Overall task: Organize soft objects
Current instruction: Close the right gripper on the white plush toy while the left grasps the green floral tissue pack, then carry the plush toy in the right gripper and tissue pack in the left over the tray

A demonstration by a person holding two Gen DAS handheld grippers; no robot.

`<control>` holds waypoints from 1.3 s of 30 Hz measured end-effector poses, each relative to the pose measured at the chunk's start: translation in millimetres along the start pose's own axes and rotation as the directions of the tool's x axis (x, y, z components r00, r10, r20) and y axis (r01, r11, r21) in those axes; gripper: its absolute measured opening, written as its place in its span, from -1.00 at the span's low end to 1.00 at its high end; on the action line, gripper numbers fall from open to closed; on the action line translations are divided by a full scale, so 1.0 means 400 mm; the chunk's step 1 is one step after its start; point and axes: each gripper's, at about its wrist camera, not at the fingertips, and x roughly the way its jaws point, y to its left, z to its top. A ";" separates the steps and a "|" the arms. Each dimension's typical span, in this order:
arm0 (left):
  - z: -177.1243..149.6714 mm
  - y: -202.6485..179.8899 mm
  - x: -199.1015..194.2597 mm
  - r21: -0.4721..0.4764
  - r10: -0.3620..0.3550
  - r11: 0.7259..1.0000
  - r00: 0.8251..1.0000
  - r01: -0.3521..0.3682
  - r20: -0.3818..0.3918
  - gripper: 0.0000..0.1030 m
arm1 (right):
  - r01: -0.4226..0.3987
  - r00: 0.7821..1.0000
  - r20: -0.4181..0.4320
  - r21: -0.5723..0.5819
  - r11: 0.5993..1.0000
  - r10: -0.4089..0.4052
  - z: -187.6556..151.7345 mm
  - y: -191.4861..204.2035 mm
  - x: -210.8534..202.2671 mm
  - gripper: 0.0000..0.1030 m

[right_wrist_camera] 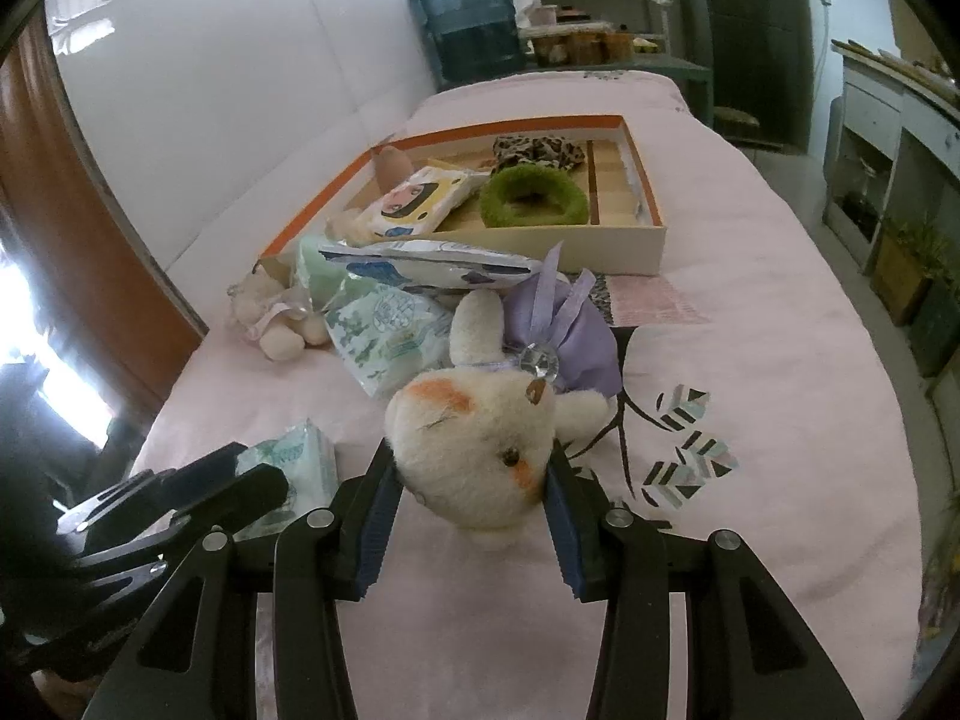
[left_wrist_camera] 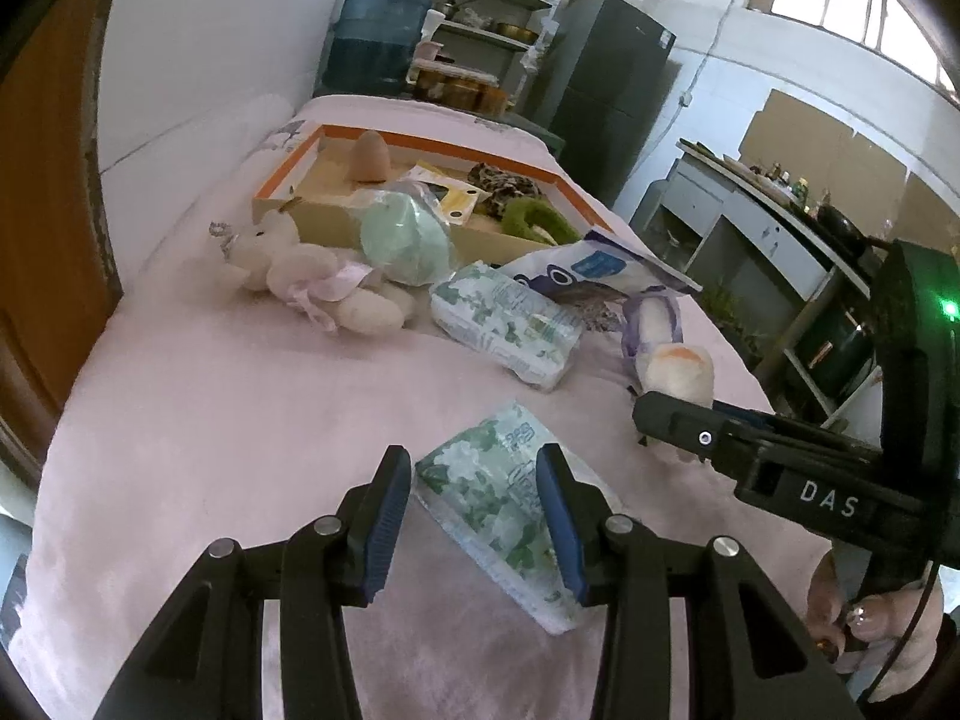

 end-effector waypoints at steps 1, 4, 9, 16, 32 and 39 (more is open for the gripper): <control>-0.001 0.004 -0.002 -0.007 -0.003 1.000 1.000 0.003 0.002 -0.15 | 0.000 1.000 0.001 0.001 1.000 0.000 0.000 -0.001 0.000 -0.09; -0.005 0.010 -0.004 -0.013 0.002 1.000 1.000 -0.001 0.007 -0.03 | -0.002 1.000 0.000 0.001 1.000 0.002 -0.002 -0.001 0.000 -0.09; -0.013 0.023 0.012 -0.068 -0.040 0.997 0.999 0.040 -0.007 -0.02 | -0.008 1.000 -0.004 0.002 1.000 0.008 -0.002 0.000 0.003 -0.09; -0.010 0.003 0.025 -0.039 -0.064 0.997 0.998 0.064 -0.002 -0.31 | -0.008 1.000 0.001 0.009 1.000 0.008 0.000 -0.007 -0.001 -0.09; 0.035 -0.068 -0.076 0.076 -0.097 0.993 0.989 0.088 0.113 -0.39 | 0.008 0.997 0.082 -0.013 1.000 -0.007 0.003 0.002 -0.113 -0.09; 0.092 -0.080 -0.131 0.099 -0.094 0.992 0.979 0.077 0.183 -0.39 | 0.006 0.987 0.160 -0.042 0.999 0.001 0.051 0.023 -0.183 -0.09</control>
